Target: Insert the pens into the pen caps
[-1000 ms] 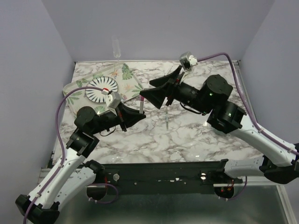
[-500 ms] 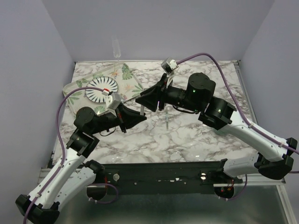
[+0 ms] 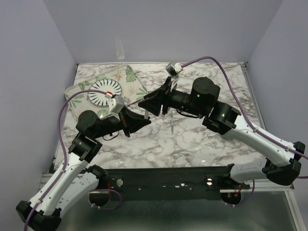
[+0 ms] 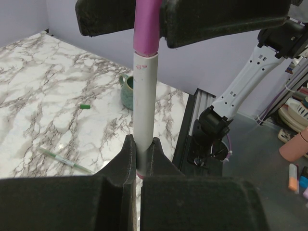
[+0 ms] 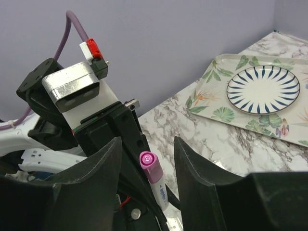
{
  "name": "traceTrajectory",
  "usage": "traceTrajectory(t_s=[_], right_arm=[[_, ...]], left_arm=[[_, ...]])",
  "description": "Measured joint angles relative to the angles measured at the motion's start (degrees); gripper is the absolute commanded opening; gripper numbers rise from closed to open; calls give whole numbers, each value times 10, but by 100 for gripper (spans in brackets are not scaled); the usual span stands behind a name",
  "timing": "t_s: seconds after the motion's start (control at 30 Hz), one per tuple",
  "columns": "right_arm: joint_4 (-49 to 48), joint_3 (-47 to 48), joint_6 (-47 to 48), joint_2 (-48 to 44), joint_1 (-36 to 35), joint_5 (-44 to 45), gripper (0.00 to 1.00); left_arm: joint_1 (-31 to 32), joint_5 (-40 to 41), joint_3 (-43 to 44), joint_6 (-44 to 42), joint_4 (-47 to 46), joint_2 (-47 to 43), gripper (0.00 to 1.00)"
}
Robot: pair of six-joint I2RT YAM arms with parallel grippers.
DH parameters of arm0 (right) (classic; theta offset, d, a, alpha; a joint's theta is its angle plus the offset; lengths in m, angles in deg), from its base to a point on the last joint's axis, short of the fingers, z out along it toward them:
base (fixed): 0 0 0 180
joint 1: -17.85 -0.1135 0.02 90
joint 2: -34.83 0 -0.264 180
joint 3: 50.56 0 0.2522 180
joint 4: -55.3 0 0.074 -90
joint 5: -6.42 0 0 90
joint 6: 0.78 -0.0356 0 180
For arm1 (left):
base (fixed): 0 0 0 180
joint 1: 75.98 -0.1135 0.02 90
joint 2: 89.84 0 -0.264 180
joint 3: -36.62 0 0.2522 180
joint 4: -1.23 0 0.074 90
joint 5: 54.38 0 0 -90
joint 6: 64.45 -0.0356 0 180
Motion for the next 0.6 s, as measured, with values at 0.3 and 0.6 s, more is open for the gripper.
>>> traceTrajectory(t_s=[0.3, 0.6], right_arm=[[-17, -7, -9, 0, 3, 5, 61], [-24, -7, -11, -6, 5, 9, 50]], left_arm=[[0, 0, 0, 0, 0, 0, 0], [0, 0, 0, 0, 0, 0, 0]])
